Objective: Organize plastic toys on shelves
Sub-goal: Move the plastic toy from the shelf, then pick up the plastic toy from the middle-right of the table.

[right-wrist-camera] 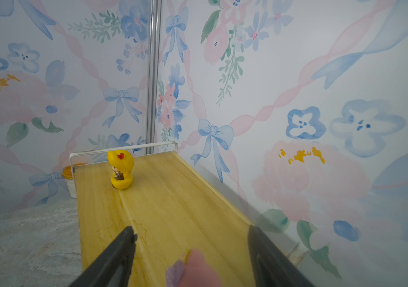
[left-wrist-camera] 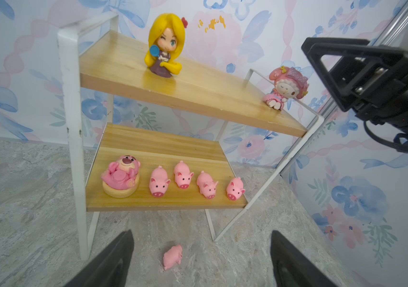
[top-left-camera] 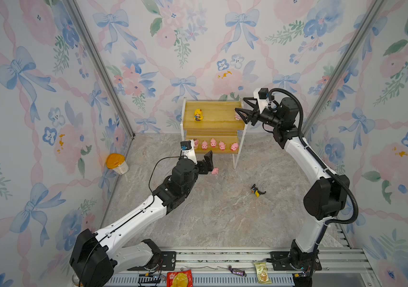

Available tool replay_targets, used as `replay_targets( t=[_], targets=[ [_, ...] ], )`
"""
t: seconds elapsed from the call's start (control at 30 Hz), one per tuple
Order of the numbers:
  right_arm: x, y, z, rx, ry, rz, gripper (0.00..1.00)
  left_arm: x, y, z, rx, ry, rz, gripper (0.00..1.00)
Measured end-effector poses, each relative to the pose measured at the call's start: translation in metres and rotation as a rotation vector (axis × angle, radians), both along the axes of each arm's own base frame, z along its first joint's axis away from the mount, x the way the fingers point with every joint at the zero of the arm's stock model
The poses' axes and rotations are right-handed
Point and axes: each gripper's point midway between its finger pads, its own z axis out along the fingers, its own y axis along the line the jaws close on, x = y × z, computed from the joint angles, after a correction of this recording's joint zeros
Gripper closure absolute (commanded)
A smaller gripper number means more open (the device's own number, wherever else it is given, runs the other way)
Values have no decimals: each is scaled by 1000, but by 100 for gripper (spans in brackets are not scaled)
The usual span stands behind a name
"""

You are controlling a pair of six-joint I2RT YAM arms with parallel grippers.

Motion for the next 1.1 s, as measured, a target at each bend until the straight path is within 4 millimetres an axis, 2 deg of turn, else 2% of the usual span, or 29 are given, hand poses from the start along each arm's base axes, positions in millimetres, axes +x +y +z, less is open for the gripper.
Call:
replay_targets(
  t=[0.1,0.3,0.37,0.4,0.47,0.5,0.6,0.7,0.77,0.87,1.1],
  targets=[
    [-28,-5,17,15,-13,-40,23,-4,1,-21,35,33,9,13],
    [-119,-10,53,68,-23,-154,22,-20,-16,-54,96,82,-30,13],
    [-143,-18,52,99,12,-208,24,-25,-24,-64,114,96,-52,13],
    [-152,-29,46,120,49,-254,25,-27,-27,-70,124,106,-61,13],
    [-159,-50,21,147,135,-352,26,-29,-28,-83,138,130,-65,13],
    [-159,-59,0,144,194,-402,27,-29,-28,-90,143,145,-63,13],
    [-156,-72,-75,76,392,-513,29,-28,-26,-110,152,192,-64,14],
    [-159,-69,-156,-63,583,-576,30,-24,-23,-127,154,240,-57,15],
    [-169,-69,-209,-188,712,-613,32,-23,-20,-133,150,263,-56,15],
    [-180,-78,-256,-332,837,-675,33,-22,-19,-134,138,273,-60,15],
    [-192,-91,-323,-567,1024,-738,37,-22,-20,-138,121,287,-67,15]
  ],
)
